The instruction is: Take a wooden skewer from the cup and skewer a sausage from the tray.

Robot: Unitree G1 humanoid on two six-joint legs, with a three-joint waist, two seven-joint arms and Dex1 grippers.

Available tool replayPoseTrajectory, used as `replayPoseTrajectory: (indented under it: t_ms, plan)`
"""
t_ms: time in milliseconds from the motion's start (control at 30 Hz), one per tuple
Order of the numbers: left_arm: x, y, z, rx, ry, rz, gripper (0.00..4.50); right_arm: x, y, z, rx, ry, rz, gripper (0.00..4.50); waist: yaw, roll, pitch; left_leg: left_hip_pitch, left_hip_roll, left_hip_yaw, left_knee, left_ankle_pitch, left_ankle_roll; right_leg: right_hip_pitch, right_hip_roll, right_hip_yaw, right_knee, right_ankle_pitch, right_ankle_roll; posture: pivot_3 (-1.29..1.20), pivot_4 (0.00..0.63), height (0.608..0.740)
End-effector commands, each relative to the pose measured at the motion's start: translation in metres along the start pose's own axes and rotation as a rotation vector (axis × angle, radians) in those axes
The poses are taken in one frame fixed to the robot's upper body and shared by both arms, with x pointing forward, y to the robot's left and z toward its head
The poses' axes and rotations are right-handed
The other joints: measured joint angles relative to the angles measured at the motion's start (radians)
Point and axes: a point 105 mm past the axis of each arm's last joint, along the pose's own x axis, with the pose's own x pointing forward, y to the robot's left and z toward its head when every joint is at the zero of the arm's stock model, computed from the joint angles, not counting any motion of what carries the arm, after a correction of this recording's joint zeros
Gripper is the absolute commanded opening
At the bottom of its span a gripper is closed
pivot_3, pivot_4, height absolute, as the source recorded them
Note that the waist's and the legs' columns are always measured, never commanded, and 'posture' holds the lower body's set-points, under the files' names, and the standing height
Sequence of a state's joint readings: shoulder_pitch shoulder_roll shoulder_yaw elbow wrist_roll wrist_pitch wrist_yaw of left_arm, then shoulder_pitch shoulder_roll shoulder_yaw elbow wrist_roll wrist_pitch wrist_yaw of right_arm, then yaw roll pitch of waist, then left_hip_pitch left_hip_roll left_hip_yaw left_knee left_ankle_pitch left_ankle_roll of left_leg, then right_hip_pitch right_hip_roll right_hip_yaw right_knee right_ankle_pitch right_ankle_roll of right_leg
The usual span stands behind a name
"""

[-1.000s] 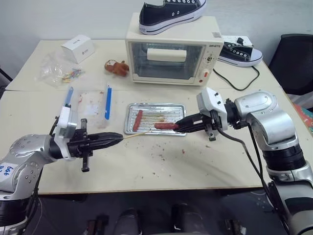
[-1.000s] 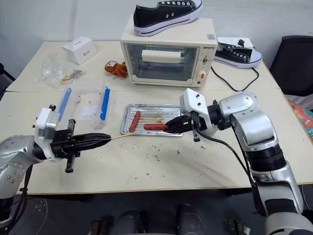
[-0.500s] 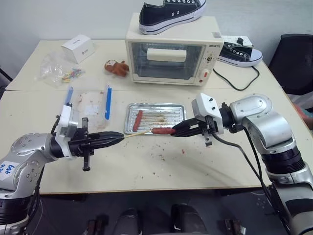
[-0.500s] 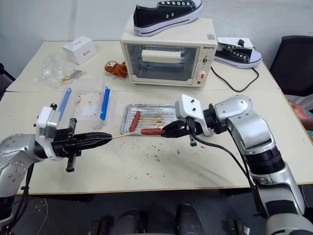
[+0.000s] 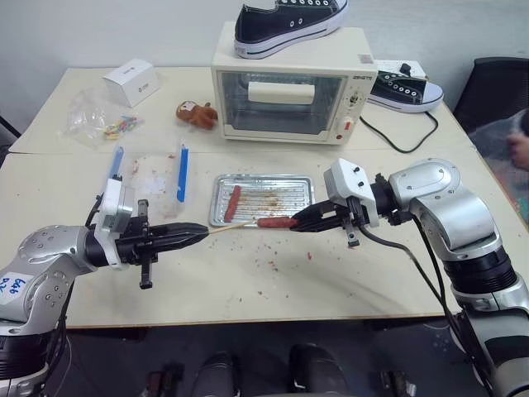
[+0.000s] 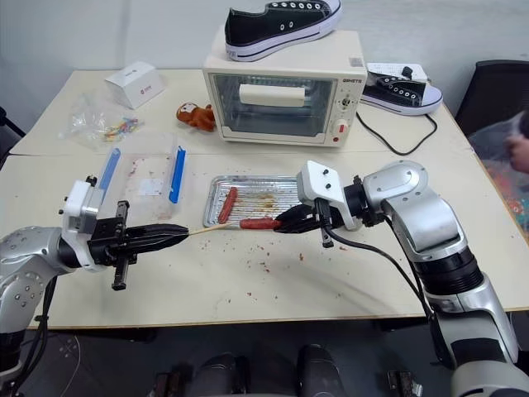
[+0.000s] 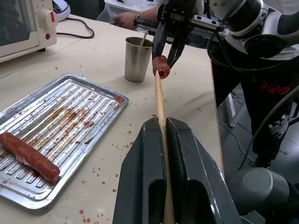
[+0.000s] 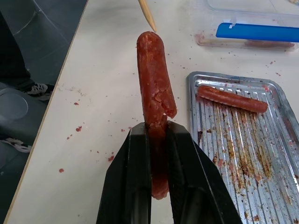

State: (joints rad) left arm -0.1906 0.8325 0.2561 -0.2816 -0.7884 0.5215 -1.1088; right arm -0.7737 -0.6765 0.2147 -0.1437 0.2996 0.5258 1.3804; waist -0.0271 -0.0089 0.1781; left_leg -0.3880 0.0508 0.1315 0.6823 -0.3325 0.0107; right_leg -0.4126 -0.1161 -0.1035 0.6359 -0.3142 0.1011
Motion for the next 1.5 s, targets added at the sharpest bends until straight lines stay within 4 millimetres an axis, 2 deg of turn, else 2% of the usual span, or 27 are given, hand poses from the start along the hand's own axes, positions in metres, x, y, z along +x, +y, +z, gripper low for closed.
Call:
replayPoseTrajectory:
  t_ms: [33, 667, 1500]
  plan:
    - [-0.0013, -0.0011, 0.0035, 0.024, -0.004, -0.006, 0.00, -0.0054, -0.0015, 0.0057, -0.029, -0.008, -0.014, 0.43, 0.000, 0.000, 0.000, 0.000, 0.000, 0.000, 0.000, 0.000, 0.000, 0.000, 0.000, 0.000, 0.000, 0.000, 0.000, 0.00, 0.150, 0.740]
    - [0.0031, -0.0062, 0.0018, 0.014, 0.003, -0.047, 0.00, -0.0010, -0.0046, 0.0036, -0.031, -0.002, -0.012, 0.43, 0.000, 0.000, 0.000, 0.000, 0.000, 0.000, 0.000, 0.000, 0.000, 0.000, 0.000, 0.000, 0.000, 0.000, 0.000, 0.00, 0.150, 0.740]
    - [0.0053, -0.0007, -0.0018, 0.027, 0.002, -0.042, 0.00, -0.0002, -0.0035, 0.0043, -0.056, 0.015, -0.002, 0.43, 0.000, 0.000, 0.000, 0.000, -0.001, 0.000, 0.000, 0.000, 0.000, 0.000, 0.000, 0.000, 0.000, 0.000, 0.000, 0.00, 0.150, 0.740]
